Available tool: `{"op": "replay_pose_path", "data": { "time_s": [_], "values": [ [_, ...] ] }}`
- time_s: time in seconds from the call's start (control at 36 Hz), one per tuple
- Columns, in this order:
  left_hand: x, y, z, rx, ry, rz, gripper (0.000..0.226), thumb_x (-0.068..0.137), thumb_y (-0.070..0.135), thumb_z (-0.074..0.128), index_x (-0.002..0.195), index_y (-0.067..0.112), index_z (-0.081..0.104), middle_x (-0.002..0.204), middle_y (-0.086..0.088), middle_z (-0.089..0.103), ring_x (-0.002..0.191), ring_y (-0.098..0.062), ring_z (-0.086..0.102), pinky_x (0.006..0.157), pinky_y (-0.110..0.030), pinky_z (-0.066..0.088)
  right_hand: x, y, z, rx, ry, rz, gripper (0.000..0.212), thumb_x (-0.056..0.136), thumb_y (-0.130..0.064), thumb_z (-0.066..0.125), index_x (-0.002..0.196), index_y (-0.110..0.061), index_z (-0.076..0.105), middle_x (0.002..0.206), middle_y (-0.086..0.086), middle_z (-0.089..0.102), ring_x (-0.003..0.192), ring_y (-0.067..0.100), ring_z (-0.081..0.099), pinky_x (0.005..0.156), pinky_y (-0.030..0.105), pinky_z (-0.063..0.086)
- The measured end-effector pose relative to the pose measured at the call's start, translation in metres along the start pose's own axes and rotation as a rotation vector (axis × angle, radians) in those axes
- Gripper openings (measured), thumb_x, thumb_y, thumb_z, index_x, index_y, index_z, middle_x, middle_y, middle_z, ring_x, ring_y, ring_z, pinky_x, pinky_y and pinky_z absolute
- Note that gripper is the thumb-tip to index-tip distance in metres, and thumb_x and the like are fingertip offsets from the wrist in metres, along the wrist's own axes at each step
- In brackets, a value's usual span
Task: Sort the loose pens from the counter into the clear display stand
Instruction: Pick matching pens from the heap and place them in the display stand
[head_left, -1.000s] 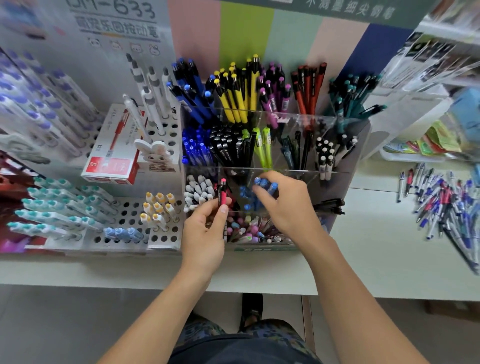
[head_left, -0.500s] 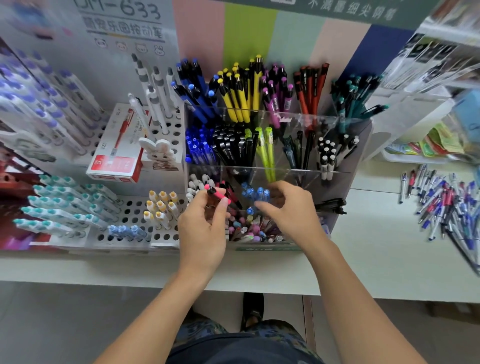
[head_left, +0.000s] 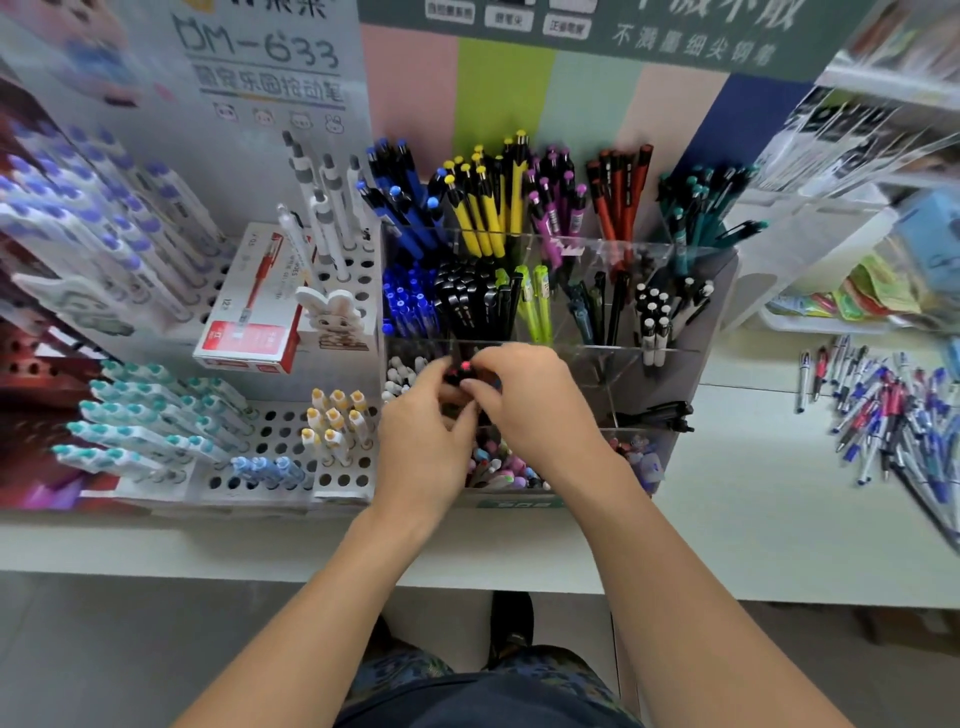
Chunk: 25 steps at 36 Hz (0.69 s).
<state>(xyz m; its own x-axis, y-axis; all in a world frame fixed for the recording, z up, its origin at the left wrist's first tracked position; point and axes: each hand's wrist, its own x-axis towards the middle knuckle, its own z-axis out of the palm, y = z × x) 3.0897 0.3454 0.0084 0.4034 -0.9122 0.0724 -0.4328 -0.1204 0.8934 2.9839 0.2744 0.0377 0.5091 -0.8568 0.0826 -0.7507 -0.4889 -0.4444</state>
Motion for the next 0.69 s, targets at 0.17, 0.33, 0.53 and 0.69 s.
{"op": "replay_pose_path", "data": {
  "time_s": [0.17,0.33,0.53,0.69],
  "values": [
    [-0.024,-0.014,-0.017,0.001,0.107,0.117,0.025,0.089,0.015,0.074,0.108,0.022,0.059,0.067,0.010,0.061,0.053,-0.011,0.059,0.052,-0.012,0.040,-0.001,-0.003,0.003,-0.281,-0.085,0.043,0.022,0.097,-0.038,0.062,0.098,-0.019,0.071,0.091,0.001,0.066,0.089,0.027,0.066,0.064,0.031,0.038],
    [-0.032,-0.021,-0.007,-0.040,0.051,0.117,0.020,0.090,0.010,0.072,0.093,0.024,0.059,0.065,0.011,0.059,0.062,-0.008,0.059,0.055,-0.016,0.044,-0.023,0.011,0.003,0.004,0.113,0.106,0.029,0.088,-0.027,0.078,0.114,-0.016,0.072,0.091,-0.002,0.060,0.085,0.019,0.060,0.078,0.038,0.052],
    [-0.050,0.022,0.055,-0.139,-0.205,0.208,0.018,0.094,0.016,0.069,0.099,0.028,0.057,0.064,0.008,0.061,0.054,-0.013,0.059,0.051,-0.033,0.046,-0.098,0.070,-0.059,0.197,0.517,0.324,0.008,0.090,-0.021,0.073,0.082,-0.018,0.075,0.068,-0.007,0.066,0.062,0.010,0.059,0.062,0.030,0.050],
    [-0.076,0.077,0.156,-0.050,-0.548,0.218,0.016,0.093,0.024,0.070,0.101,0.030,0.058,0.070,0.009,0.061,0.058,-0.007,0.055,0.059,-0.022,0.043,-0.170,0.179,-0.103,0.335,0.639,0.729,0.013,0.092,-0.032,0.068,0.082,-0.024,0.073,0.067,-0.004,0.069,0.064,0.016,0.066,0.069,0.040,0.058]
  ]
}}
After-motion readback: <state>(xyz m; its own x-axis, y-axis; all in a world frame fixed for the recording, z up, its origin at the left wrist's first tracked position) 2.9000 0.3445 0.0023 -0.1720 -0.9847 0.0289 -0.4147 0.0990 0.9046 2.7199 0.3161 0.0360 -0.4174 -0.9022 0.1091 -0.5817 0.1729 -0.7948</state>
